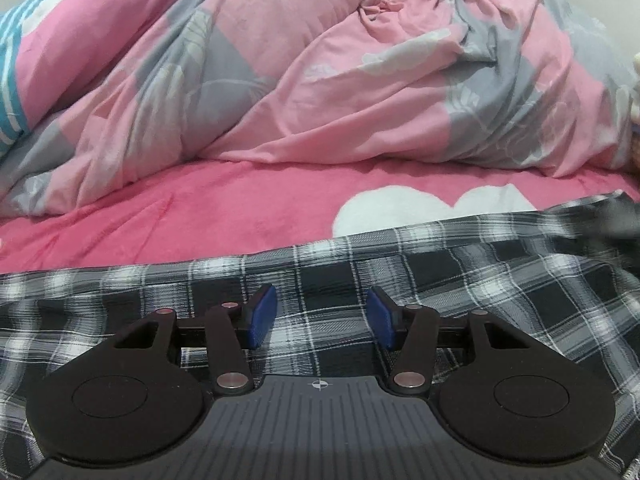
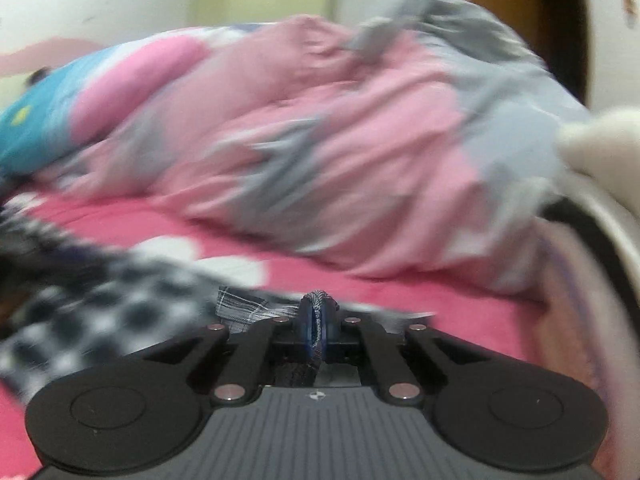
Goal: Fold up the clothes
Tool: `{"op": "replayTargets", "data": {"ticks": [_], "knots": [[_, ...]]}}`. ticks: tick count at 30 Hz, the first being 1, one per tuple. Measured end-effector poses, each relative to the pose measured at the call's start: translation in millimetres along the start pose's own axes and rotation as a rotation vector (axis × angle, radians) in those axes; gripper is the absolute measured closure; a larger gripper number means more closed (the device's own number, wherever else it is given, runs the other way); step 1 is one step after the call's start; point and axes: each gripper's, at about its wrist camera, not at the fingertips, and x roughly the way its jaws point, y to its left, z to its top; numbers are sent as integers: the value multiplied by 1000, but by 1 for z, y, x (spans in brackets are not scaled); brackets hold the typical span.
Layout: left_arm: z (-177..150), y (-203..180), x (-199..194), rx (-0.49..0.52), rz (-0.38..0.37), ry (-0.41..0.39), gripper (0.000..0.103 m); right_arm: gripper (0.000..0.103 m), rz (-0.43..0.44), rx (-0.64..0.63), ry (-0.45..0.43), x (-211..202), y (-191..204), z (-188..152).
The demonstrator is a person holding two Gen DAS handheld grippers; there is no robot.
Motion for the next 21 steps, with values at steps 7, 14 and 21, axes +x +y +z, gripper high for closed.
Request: {"op": "replayTargets", "data": {"ticks": [7,14,21], "knots": [[2,-1,0,2,60,-1,54,100,-80,120,-1,27,-56,8],[4,-4,-2,24,92,-9,56,101,-103,126,16,51,-63,11],[6,-2,1,31,109,-7,56,101,-118,146,64,70,-70,-2]]}}
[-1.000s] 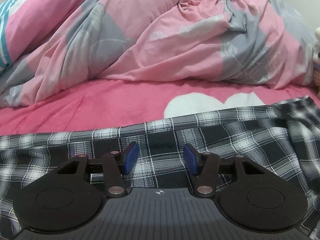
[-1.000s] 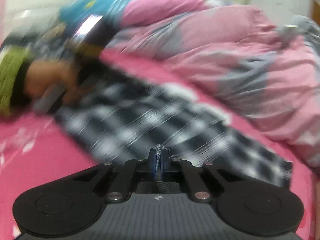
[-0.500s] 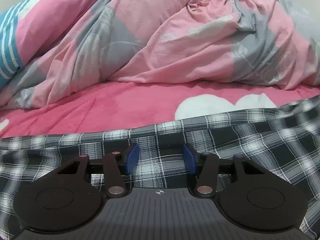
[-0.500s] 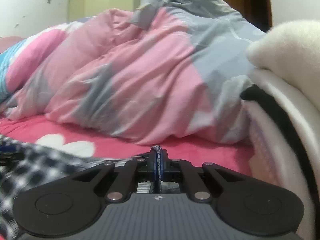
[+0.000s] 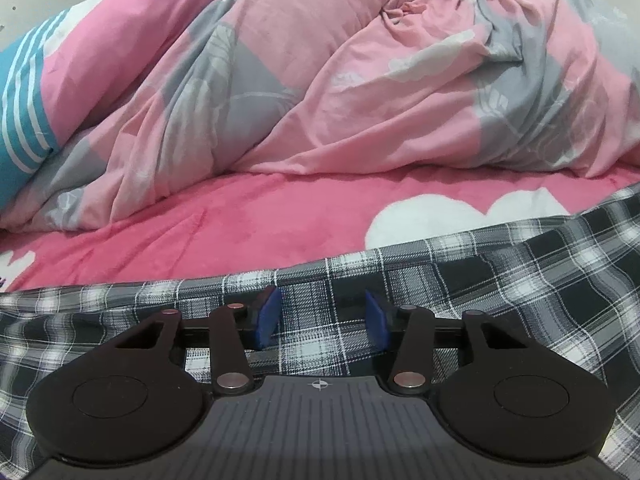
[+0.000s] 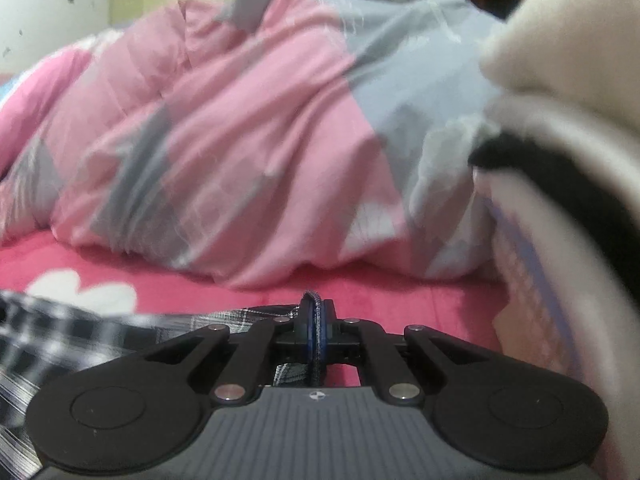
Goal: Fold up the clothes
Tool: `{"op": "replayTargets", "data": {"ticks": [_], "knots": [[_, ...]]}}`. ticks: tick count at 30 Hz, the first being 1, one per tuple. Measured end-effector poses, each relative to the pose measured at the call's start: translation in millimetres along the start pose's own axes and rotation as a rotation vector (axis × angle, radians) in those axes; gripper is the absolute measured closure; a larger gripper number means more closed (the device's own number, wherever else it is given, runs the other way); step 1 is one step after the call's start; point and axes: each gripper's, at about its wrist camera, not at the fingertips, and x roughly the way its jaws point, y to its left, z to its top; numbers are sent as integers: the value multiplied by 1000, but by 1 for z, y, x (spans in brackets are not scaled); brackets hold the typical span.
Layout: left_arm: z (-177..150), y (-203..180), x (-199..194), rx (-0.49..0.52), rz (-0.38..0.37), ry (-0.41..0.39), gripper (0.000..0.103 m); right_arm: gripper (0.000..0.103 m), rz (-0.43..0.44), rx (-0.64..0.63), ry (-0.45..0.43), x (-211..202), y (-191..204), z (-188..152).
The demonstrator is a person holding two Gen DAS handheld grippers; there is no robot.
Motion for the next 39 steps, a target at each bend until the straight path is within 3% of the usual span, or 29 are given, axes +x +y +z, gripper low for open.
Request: {"op": "replayTargets", "data": {"ticks": [1,4,7,10,12,15,20,24,26,33,39], "knots": [[0,-1,0,5,3,1,56,101,-5,-1,32,6,-1,-4],[-1,-3,1,18,13,-1,56,101,-157,-24,119,25,-4,-17],[-2,-2,1,13,11,-2,56,100,-189,39,95,10,-11,-15],[-2,1,1,-6,2,0,54,99,-153,-57,-17,-21,15,-5],[-2,4,2,-24,-8,1,53,98,-25,-179,-66,-36,43,3],[-3,12,3,-73,-42,6,51,98,150,-304,-37,-34,83,12],[-8,24,5,-150,-95,8,47,98,260,-438,34,-5,135,7],[-10,28,5,-179,-118,0,46,98,313,-529,151,8,152,-19],[-10,29,5,-190,-126,-3,46,98,290,-603,127,3,158,-30],[-12,32,6,-213,-143,-9,46,98,287,-580,80,2,161,2],[-13,34,6,-225,-152,-12,46,97,300,-602,187,29,166,4]]}}
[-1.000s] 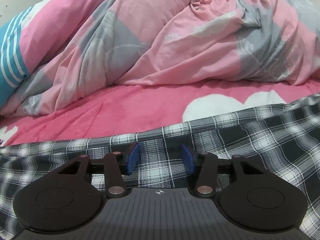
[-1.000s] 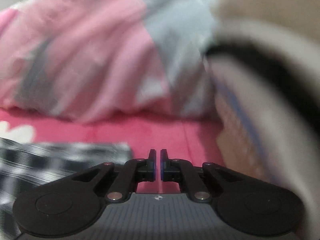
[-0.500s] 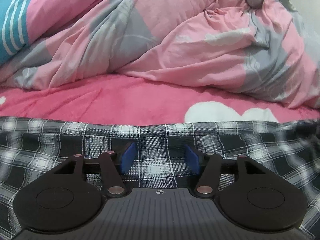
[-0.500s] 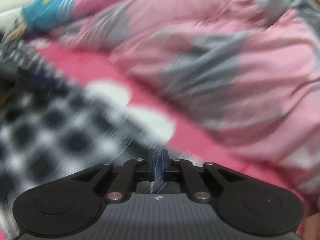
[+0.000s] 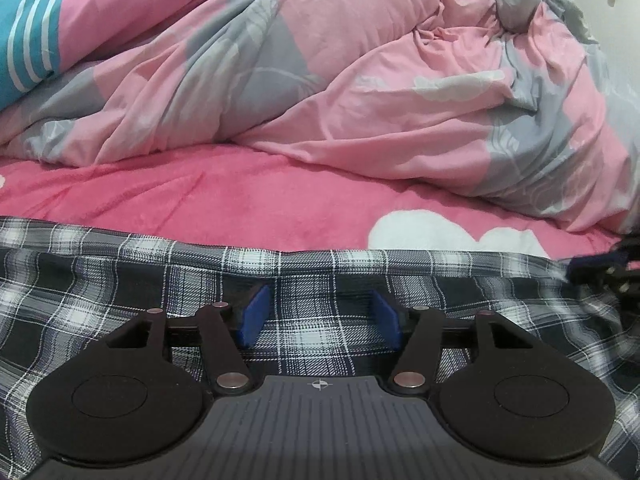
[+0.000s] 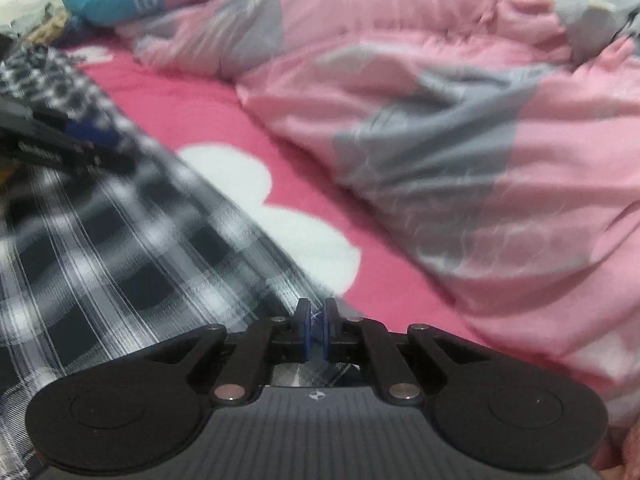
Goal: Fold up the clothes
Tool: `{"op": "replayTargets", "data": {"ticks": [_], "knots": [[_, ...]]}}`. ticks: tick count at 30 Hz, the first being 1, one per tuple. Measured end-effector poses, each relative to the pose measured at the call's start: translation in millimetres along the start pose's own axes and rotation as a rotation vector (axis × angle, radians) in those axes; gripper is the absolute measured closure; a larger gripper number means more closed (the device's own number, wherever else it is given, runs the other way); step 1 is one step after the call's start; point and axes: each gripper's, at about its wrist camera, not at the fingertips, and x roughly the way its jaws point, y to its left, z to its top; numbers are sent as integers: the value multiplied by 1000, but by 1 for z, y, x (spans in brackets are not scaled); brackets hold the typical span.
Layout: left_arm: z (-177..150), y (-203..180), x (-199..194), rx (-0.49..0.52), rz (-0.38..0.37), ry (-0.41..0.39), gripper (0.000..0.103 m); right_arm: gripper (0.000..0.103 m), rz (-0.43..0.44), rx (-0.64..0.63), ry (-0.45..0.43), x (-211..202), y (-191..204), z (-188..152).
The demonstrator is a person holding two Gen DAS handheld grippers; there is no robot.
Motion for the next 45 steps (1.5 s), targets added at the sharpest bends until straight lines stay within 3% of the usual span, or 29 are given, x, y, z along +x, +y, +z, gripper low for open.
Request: {"op": "replayTargets", "data": {"ticks": [3,6,9,12,14,21,27,30,33,35,37,38,39,45], "knots": [[-1,1,0,-6,-4,-2,46,94,12,31,18,4,-4,2],[-1,2,0,-11,-8,-3,46,78,32,64,15,2,-9,5],[-1,2,0,-14,-9,-4,46,78,65,78,39,6,-14,8],[-1,2,0,-16,-10,-5,46,83,59,69,46,8,-12,8],[-1,3,-1,-18,-11,-6,46,103,49,60,47,9,-10,8],[-1,7,-4,-53,-12,-24,46,103,-97,-61,-56,3,5,17],[-2,8,-4,-42,-10,-22,46,100,-161,-60,-37,33,6,5],[-2,7,-3,-41,-9,-21,46,79,-213,207,-93,13,-35,-2],[-2,6,-3,-38,-7,-20,46,79,-261,494,-168,-23,-92,-29],[-2,6,-3,-36,-5,-20,46,79,-268,580,-174,-44,-115,-48],[-2,6,-3,-34,-5,-19,46,71,-218,626,-167,-53,-123,-62],[-3,6,-3,-34,-5,-19,46,58,-192,649,-164,-57,-126,-69],[-3,6,-3,-35,-5,-20,46,54,-179,648,-149,-56,-125,-73],[-3,6,-2,-38,-6,-21,46,57,-157,669,-78,-43,-123,-93]]}}
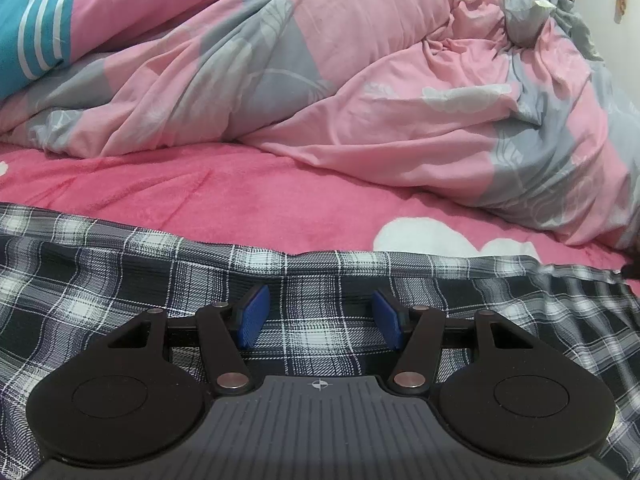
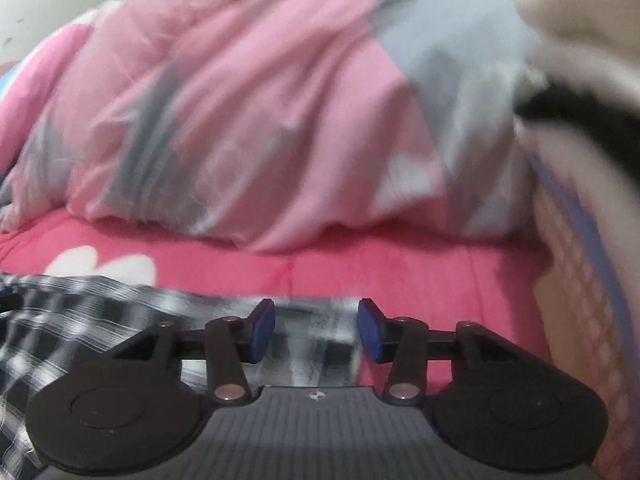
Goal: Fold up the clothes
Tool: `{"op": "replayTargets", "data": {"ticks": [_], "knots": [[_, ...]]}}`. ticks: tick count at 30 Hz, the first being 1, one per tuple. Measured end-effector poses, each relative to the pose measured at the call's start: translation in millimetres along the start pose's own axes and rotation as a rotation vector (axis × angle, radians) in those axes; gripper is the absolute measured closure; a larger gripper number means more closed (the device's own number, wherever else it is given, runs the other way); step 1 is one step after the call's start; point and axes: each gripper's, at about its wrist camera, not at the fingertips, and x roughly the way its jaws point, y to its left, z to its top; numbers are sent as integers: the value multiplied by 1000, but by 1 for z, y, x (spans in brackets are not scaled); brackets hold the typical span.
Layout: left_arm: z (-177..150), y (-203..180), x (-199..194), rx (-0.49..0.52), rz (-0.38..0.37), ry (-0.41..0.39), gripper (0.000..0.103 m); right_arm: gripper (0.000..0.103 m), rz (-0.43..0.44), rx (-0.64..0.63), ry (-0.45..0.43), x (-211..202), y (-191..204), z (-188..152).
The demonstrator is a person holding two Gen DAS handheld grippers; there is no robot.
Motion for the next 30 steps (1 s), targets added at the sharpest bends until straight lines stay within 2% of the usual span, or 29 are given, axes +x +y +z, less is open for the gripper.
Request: {"op": "replayTargets", "data": {"ticks": [1,3,6,15,19,23,25,26,27,30], "knots": [[0,0,0,1,0,0,46,62,6,15,9,2,-2,-3],[0,0,0,1,1,-1,46,91,12,25,12,3,-3,-6],[0,0,0,3,1,-1,46,97,-4,-3,-36,-5,3,-9],[-1,0,0,3,1,-4,46,98,-91,-115,-153,-22,18,4],[-1,1,0,3,1,-3,46,98,-127,-142,-119,1,15,7],[-1,1,0,5,1,-3,46,98,-142,-153,-49,35,8,-7],[0,1,1,6,2,-2,46,86,-167,-131,-66,29,6,-5],[0,1,1,6,2,-1,46,71,-185,-112,-73,25,4,-2],[0,1,1,7,2,-1,46,68,-203,-92,-81,20,2,0],[-1,1,1,9,3,0,46,67,-202,-53,-102,-18,2,-1]]}}
